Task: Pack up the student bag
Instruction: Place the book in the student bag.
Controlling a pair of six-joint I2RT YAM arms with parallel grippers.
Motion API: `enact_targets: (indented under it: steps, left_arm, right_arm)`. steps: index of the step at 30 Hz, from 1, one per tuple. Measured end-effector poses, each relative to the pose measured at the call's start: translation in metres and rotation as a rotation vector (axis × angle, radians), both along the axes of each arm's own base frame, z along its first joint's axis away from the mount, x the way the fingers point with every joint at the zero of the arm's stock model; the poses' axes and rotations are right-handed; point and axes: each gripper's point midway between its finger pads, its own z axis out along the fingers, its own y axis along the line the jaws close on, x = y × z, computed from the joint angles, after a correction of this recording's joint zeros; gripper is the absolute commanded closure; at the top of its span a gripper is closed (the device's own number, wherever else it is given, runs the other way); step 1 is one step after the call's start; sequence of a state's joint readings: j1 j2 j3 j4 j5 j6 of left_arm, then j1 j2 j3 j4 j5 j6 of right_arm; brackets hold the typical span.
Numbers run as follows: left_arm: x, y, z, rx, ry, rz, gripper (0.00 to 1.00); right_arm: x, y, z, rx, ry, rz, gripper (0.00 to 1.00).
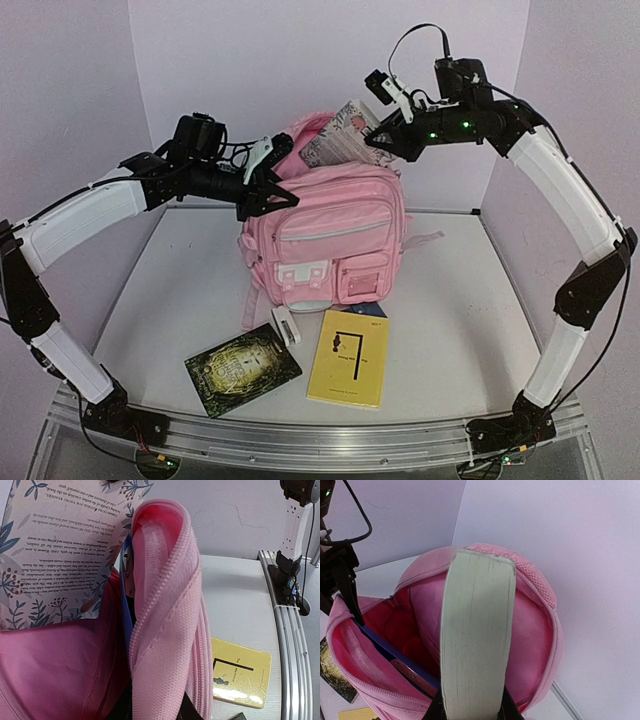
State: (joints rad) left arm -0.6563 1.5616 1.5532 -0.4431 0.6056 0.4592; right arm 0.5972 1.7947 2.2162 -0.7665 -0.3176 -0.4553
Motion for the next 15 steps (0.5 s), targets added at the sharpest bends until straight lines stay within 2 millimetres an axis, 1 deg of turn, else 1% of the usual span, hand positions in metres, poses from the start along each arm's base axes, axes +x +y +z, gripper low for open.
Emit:
enact_targets:
  steps: [9,10,11,13,15]
  left_arm:
    - [-0.003,-0.001,-0.001,-0.003,0.003,-0.006,0.80]
    - [-0.003,-0.001,-0.001,-0.003,0.003,-0.008,0.80]
    - [-0.004,-0.002,-0.001,-0.003,0.003,-0.009,0.80]
    - [-0.004,-0.002,-0.001,-0.003,0.004,-0.009,0.80]
    - [-0.004,-0.002,-0.001,-0.003,0.005,-0.007,0.80]
  right_arm:
    - [-0.020,-0.005,-0.028,-0.174,-0.020,0.127,0.99]
    - [-0.021,-0.005,-0.030,-0.187,-0.020,0.138,0.97]
    - [-0.023,-0.006,-0.031,-0.199,-0.019,0.148,0.91]
    - [-0.023,-0.005,-0.032,-0.210,-0.011,0.158,0.73]
    - [-0.019,-0.003,-0.032,-0.211,-0.005,0.157,0.64]
